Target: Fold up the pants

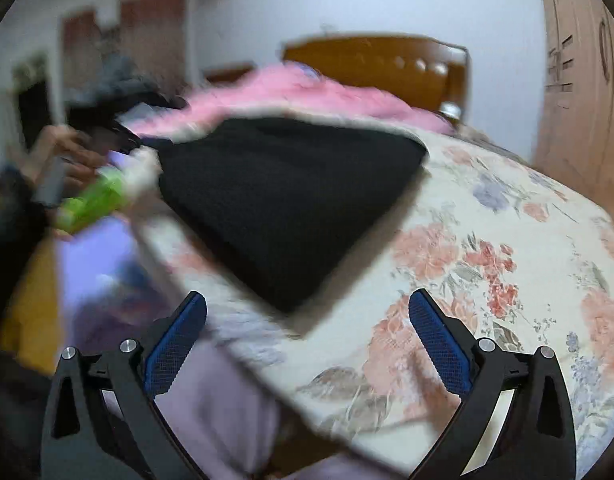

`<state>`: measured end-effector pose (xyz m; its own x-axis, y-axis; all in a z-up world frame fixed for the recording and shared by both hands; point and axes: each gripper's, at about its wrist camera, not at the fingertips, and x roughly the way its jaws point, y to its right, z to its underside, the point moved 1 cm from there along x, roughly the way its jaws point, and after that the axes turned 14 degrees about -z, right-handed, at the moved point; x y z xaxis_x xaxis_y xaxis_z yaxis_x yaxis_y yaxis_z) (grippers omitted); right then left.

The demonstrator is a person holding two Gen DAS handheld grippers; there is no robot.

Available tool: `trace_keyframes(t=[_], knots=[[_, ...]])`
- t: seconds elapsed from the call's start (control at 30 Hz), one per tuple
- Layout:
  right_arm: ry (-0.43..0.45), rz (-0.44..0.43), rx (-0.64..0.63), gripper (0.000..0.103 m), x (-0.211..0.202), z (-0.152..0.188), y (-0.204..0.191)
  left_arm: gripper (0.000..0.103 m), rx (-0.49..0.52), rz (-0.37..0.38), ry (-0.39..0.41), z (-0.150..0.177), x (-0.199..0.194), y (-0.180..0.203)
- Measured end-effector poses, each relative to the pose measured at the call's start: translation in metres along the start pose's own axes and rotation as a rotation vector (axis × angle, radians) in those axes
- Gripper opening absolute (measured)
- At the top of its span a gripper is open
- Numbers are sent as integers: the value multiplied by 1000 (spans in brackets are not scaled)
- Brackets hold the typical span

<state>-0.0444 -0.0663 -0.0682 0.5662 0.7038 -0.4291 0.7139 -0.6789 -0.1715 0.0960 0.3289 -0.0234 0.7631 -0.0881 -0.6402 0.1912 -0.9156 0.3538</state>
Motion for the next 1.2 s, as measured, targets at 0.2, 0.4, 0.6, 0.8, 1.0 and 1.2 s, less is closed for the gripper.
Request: trace_keyframes(t=[0.2,0.4,0.6,0.8,1.0,1.2], knots=[[103,-192,172,98,22,-94,69,101,332,11,33,-7,-16,95],[-87,-377,419,98,139,-138,131,100,392,-85,-168,24,61,104],[-241,-191,390,93,201,-138,164,101,446,-86,-118,42,71,91],[-98,-316,452,98,181,-148,144,101,399,-44,-108,41,77,78],[-293,-220,411,98,238,-142,138,101,414,-80,-100,44,76,83],[-149,-403,470,98,225,-177,101,101,404,-87,-101,42,77,83]])
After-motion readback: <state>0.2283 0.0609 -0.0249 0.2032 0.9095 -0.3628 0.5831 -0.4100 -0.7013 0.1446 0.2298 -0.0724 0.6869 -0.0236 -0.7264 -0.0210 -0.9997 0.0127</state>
